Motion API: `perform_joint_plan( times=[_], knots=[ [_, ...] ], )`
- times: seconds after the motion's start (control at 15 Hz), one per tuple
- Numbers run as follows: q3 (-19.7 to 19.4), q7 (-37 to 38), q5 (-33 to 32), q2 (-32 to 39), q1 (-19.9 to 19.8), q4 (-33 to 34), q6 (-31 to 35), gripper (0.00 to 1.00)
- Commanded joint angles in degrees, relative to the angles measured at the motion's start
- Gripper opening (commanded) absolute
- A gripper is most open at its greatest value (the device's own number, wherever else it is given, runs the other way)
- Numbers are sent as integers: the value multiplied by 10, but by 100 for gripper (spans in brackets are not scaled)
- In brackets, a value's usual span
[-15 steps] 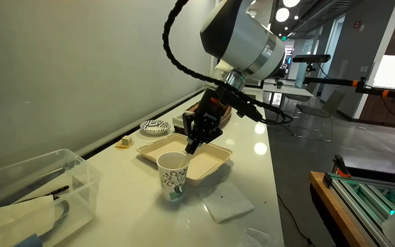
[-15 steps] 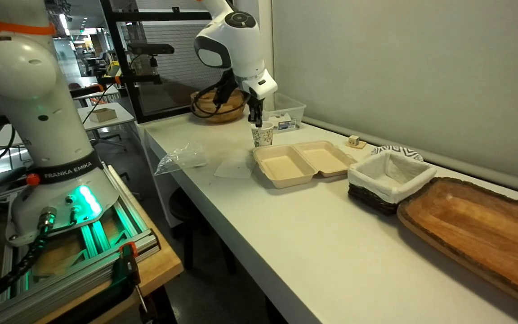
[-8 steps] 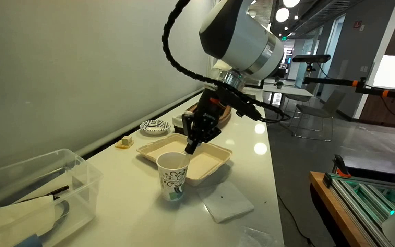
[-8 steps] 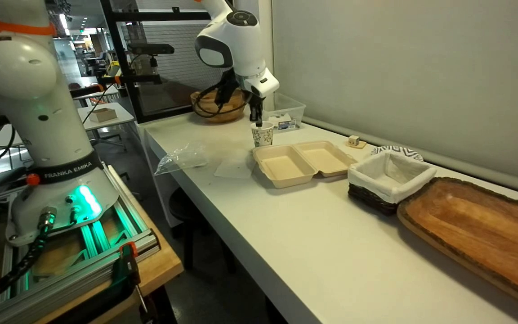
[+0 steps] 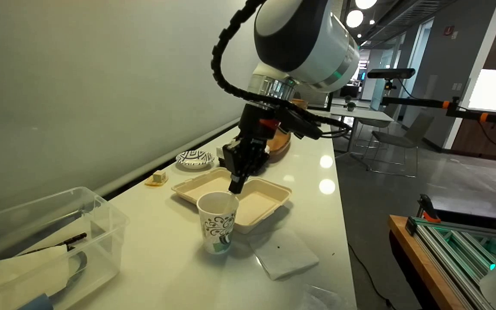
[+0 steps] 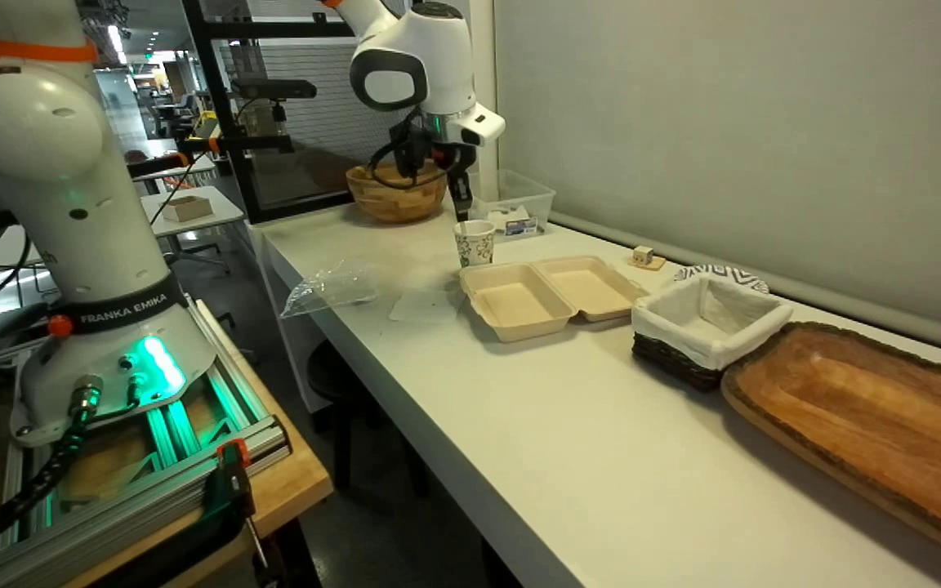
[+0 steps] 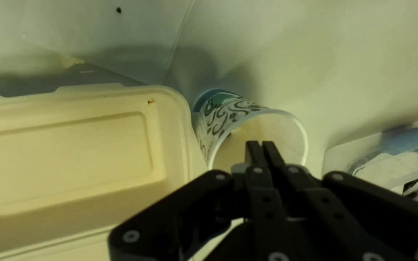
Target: Hold the spoon, currently in the cup, and move it around
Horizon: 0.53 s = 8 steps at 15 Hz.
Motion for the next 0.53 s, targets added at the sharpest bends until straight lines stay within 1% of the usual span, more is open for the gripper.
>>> perform_joint_plan(
  times=[0.0, 0.2, 0.27, 0.33, 0.4, 0.47],
  knots=[
    [10, 20, -109, -14, -2, -8, 0, 1],
    [11, 29, -194, -16, -2, 0, 3, 1],
    [12, 27, -212, -17, -2, 4, 3, 1],
    [14, 16, -220, -18, -2, 8, 3, 1],
    [21, 11, -187, -24, -4, 7, 10, 1],
    [18, 17, -195, -12, -7, 11, 1, 4]
  ],
)
